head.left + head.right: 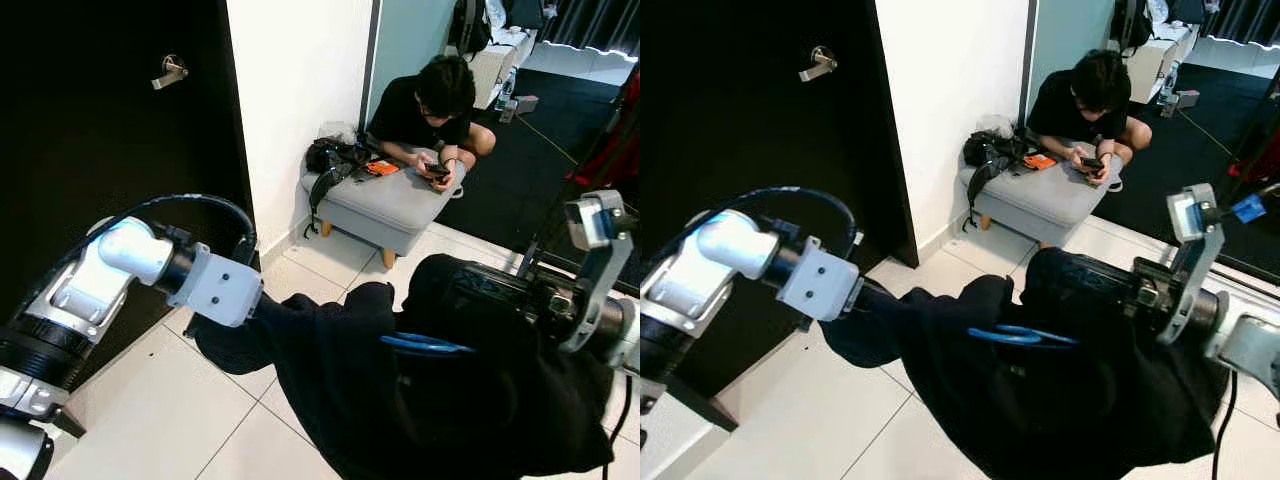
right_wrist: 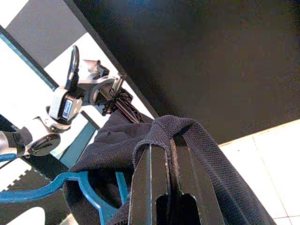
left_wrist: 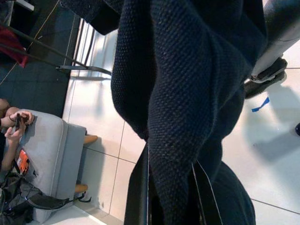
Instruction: Hang hanger
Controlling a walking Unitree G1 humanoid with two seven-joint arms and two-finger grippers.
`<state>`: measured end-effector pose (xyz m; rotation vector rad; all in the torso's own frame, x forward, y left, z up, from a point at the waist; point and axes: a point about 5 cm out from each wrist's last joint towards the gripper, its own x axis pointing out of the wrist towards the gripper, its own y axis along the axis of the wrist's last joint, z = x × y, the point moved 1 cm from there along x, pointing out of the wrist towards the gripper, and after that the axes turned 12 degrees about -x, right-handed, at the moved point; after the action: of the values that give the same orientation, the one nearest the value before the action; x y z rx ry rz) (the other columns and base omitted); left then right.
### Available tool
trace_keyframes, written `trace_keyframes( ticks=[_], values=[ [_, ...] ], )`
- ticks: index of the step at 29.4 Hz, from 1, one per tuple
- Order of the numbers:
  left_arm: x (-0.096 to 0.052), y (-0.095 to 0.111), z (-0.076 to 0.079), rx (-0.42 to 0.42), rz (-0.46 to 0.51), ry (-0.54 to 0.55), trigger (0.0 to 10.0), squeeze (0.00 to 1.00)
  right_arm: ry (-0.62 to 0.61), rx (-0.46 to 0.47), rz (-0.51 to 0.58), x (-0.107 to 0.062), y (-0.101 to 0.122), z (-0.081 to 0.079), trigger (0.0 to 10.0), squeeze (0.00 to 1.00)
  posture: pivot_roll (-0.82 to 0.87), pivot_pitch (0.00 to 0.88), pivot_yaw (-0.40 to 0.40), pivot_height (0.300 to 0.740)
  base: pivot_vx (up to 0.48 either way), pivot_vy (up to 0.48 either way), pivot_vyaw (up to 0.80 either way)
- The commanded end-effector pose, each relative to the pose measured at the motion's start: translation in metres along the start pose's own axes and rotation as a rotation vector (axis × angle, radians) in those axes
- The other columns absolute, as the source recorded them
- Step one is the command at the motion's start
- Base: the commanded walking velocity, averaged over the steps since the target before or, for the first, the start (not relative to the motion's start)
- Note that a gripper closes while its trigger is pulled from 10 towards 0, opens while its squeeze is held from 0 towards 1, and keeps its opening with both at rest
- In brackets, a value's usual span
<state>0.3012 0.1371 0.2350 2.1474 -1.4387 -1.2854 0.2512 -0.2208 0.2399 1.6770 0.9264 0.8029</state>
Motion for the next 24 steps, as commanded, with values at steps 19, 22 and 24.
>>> trace_keyframes(
  ticks=[19, 22, 24],
  values=[
    [-0.005, 0.020, -0.002, -0.069, 0.171, 0.056, 10.0, 0.00, -0.379, -0.104, -0.083, -0.009, -0.021, 0.048, 10.0, 1.00, 0.05, 0.037, 0.012, 0.740, 0.000, 0.000, 0.00],
    [-0.006, 0.020, 0.000, -0.095, 0.184, 0.048, 10.0, 0.00, -0.491, -0.109, -0.085, -0.022, -0.017, 0.062, 10.0, 1.00, 0.05, 0.040, 0.012, 0.740, 0.000, 0.000, 0.00],
    [-0.007, 0.019, 0.003, -0.128, 0.203, 0.039, 10.0, 0.00, -0.607, -0.111, -0.087, -0.038, -0.013, 0.076, 10.0, 1.00, 0.05, 0.040, 0.012, 0.740, 0.000, 0.000, 0.00]
  ],
)
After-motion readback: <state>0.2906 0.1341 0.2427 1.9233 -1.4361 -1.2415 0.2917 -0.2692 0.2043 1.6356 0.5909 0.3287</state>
